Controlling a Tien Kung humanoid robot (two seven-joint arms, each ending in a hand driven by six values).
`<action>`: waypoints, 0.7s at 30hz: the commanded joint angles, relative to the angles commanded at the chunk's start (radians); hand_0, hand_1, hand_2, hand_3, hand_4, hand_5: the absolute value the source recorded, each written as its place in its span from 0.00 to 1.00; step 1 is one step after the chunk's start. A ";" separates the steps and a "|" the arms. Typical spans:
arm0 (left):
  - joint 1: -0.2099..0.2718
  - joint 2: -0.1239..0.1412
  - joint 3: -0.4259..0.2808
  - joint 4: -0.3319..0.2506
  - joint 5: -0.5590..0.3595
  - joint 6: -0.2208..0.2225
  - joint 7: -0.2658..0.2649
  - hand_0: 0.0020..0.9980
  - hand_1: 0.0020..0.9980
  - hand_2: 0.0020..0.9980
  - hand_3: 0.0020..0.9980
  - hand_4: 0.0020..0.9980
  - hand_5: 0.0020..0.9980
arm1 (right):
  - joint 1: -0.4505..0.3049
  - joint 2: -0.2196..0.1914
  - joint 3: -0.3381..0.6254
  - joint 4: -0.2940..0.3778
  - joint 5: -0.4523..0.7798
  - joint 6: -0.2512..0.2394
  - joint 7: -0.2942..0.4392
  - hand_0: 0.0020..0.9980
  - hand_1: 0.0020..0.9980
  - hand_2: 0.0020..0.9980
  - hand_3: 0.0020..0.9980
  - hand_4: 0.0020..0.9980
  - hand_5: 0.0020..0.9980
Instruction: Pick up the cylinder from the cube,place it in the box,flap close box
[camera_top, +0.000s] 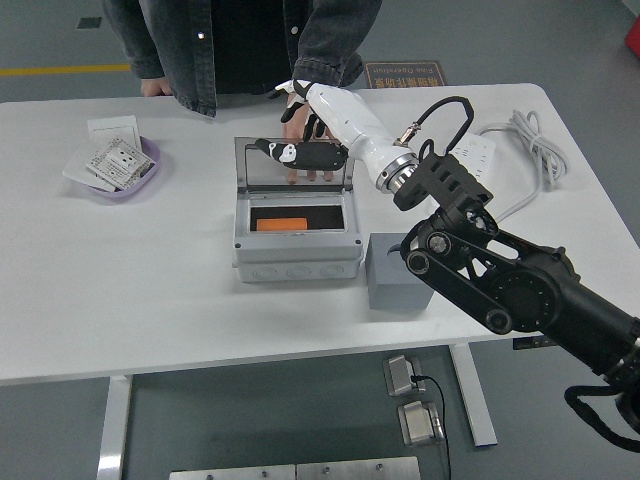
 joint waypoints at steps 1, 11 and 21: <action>0.000 0.000 0.000 0.000 0.000 0.000 0.000 0.63 0.68 0.62 0.62 0.70 0.43 | 0.013 0.009 0.001 -0.023 0.007 -0.002 0.007 0.33 0.36 0.56 0.77 0.82 0.56; -0.007 0.004 0.002 0.000 0.003 -0.002 0.002 0.63 0.68 0.62 0.62 0.70 0.43 | 0.121 0.077 -0.018 -0.270 0.080 -0.009 0.065 0.33 0.36 0.55 0.77 0.82 0.56; -0.012 0.005 0.006 0.000 0.001 -0.003 0.001 0.63 0.68 0.61 0.62 0.70 0.43 | 0.141 0.108 -0.045 -0.478 0.136 -0.027 0.098 0.77 0.65 0.60 0.75 0.81 0.57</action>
